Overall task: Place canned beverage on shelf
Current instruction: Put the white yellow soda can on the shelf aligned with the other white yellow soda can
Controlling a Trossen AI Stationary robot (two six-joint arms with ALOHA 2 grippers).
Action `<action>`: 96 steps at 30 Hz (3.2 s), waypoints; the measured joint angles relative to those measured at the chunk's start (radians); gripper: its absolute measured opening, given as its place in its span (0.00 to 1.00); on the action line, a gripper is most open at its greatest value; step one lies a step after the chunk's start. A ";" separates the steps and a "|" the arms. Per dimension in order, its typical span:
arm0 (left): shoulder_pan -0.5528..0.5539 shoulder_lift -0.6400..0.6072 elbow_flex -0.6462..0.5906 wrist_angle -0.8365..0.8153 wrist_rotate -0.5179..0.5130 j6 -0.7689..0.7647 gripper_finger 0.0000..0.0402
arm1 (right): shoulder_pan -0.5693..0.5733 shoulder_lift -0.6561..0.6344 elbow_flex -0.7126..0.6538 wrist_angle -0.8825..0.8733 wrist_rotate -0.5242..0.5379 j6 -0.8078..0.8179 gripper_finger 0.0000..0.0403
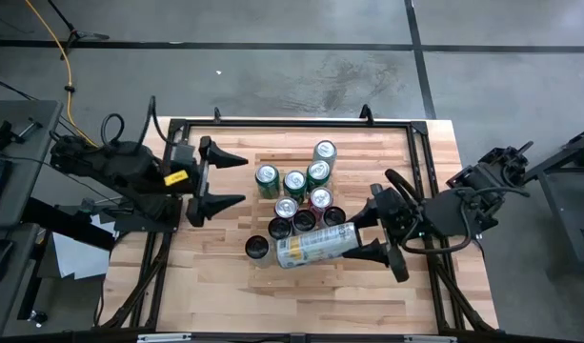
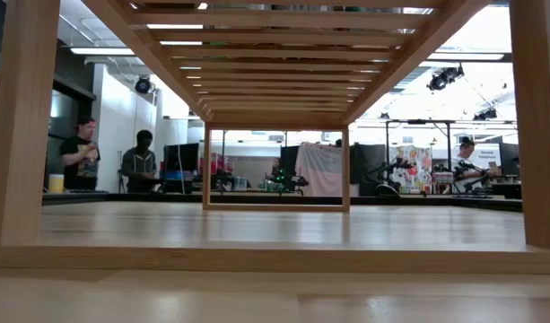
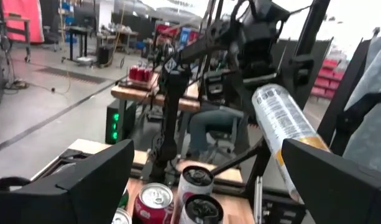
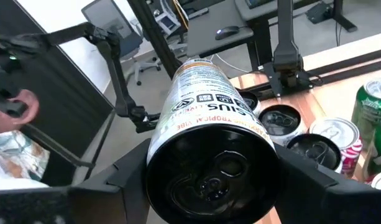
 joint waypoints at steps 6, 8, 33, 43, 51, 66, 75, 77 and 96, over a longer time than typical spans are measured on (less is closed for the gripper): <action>-0.017 0.092 0.119 -0.051 0.000 0.070 0.99 | -0.048 0.010 -0.001 0.002 -0.006 -0.050 0.60; -0.022 0.127 0.173 -0.083 0.000 0.092 0.99 | -0.067 0.011 -0.001 0.004 -0.001 -0.078 0.60; 0.012 0.321 0.469 -0.570 -0.047 0.027 0.99 | -0.306 0.067 0.000 0.093 -0.082 -0.282 0.60; 0.015 0.348 0.469 -0.646 -0.024 0.056 0.99 | -0.327 0.085 0.000 0.130 -0.094 -0.311 0.60; 0.015 0.349 0.469 -0.657 -0.016 0.056 0.99 | -0.327 0.084 0.000 0.130 -0.094 -0.315 0.60; 0.015 0.348 0.469 -0.657 -0.014 0.055 0.59 | -0.327 0.084 0.000 0.130 -0.097 -0.315 0.60; 0.015 0.348 0.469 -0.665 -0.025 0.047 0.59 | -0.327 0.084 0.000 0.142 -0.089 -0.301 0.72; 0.015 0.349 0.465 -0.686 -0.035 0.048 0.59 | -0.327 0.080 0.002 0.149 -0.084 -0.300 0.78; -0.034 0.142 0.320 -0.096 -0.168 0.109 0.59 | -0.346 0.080 0.002 0.359 -0.030 -0.326 0.84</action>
